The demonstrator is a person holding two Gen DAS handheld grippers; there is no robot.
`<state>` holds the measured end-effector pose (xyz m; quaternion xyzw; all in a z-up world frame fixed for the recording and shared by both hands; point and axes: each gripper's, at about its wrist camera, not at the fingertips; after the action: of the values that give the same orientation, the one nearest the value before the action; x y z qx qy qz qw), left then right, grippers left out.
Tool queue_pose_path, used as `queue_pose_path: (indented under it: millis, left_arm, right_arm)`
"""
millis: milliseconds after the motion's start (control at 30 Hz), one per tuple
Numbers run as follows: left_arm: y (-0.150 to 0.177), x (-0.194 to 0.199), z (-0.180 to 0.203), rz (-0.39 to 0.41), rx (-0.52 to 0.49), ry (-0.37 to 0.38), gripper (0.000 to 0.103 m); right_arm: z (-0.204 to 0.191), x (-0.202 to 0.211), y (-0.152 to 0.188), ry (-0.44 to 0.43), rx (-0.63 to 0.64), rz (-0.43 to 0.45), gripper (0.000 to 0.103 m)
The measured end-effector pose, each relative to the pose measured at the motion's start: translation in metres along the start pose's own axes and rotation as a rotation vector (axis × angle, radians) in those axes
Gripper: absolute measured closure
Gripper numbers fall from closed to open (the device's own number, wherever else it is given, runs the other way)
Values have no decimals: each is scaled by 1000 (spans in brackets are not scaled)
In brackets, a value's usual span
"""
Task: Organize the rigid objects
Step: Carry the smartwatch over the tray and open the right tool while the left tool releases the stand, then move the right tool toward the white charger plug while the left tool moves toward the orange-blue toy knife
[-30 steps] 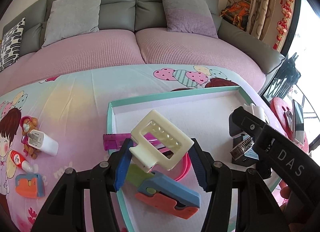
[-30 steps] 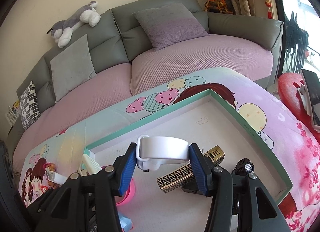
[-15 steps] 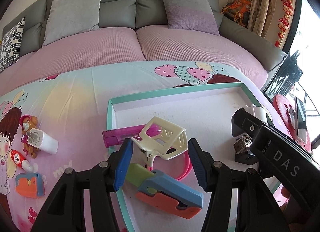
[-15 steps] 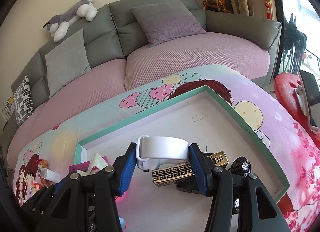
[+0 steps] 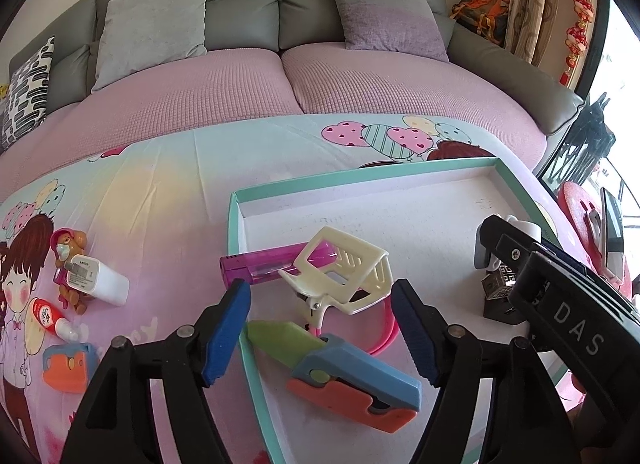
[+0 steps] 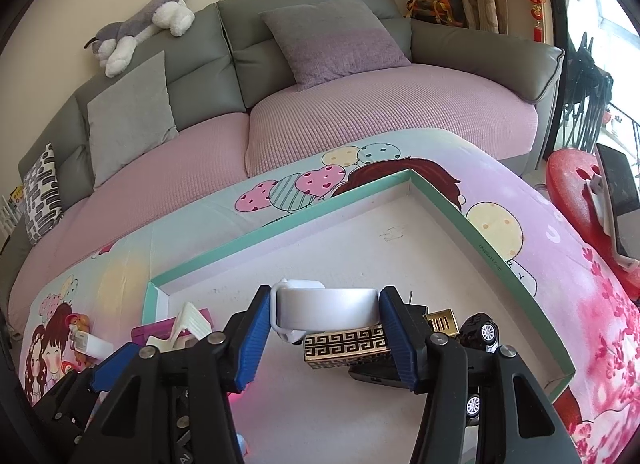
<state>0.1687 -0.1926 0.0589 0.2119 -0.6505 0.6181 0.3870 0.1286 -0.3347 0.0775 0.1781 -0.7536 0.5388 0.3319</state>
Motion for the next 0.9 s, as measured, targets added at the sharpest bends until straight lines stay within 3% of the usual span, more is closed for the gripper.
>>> queue_pose_path:
  millis: [100,233,467,900]
  left_arm:
    - [0,1,0,-1,-13,-23,28]
    - [-2,3,-2,0,-19,-46,14]
    - [-3,6,-10,1,-10,-88,13]
    - [-7,20,-46,42,91,-151,9]
  right_arm:
    - [-1,0,0,0,3,-1,42]
    - [-2,-1,0,-6,7,0,35]
    - [0,-1,0,-2,-1,0,35]
    - [1,-1,0,-7,-3,11,18]
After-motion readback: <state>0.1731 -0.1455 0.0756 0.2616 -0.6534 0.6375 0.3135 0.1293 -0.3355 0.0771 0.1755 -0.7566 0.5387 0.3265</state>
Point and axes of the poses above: each gripper's, at about its wrist camera, not at the fingertips, and x roughly against the way its jaws point, z to its right, y to its underside, and after that the axes turned 2 degrees about z, right-handed
